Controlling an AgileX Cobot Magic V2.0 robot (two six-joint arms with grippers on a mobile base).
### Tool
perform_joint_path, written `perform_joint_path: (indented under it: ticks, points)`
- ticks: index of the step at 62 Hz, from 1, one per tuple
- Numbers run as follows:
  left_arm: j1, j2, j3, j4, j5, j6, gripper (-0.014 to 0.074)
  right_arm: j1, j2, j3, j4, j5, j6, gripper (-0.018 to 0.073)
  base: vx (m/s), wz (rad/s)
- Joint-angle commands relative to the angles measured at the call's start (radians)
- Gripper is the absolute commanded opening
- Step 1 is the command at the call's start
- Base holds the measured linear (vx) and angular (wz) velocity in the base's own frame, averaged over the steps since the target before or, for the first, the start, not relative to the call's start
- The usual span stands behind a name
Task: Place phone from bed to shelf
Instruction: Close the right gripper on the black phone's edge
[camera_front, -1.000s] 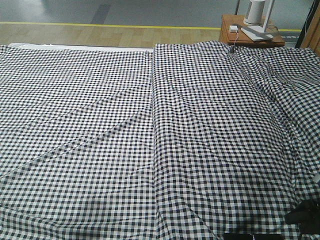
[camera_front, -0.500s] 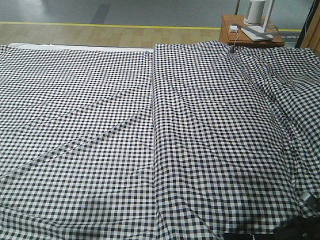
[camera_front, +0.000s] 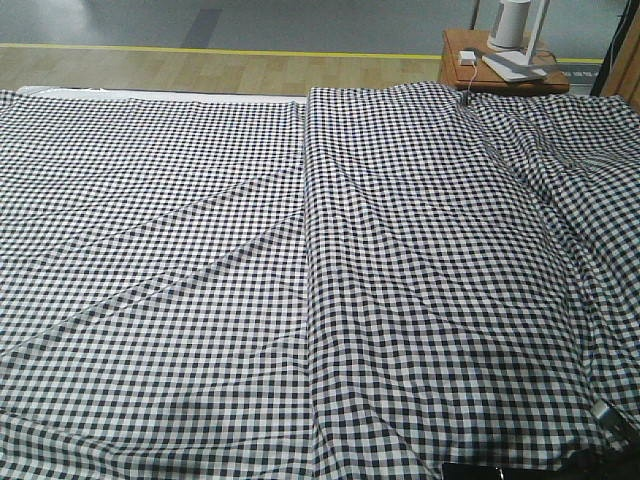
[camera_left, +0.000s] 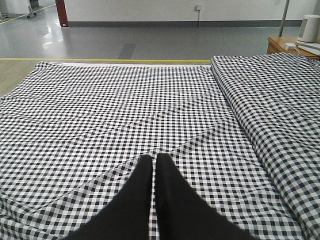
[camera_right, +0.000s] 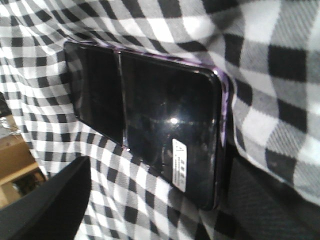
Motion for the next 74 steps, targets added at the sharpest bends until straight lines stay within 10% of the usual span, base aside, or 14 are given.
perform_joint_path:
  ticks: [1,27,52,74]
  points:
    - [-0.005,-0.005,0.003,-0.009,-0.069,-0.004,0.0001,-0.002,-0.049,-0.003,0.007,0.020,-0.028,0.0529,0.00,0.00]
    - [-0.005,-0.005,0.003,-0.009,-0.069,-0.004,0.0001,0.010,-0.038,-0.003,0.229,0.118,-0.141,0.0529,0.00,0.00]
    - [-0.005,-0.005,0.003,-0.009,-0.069,-0.004,0.0001,0.167,-0.038,-0.003,0.234,0.096,-0.150,0.0508,0.00,0.00]
    - [-0.005,-0.005,0.003,-0.009,-0.069,-0.004,0.0001,0.195,-0.038,-0.003,0.215,0.123,-0.159,0.0197,0.00,0.00]
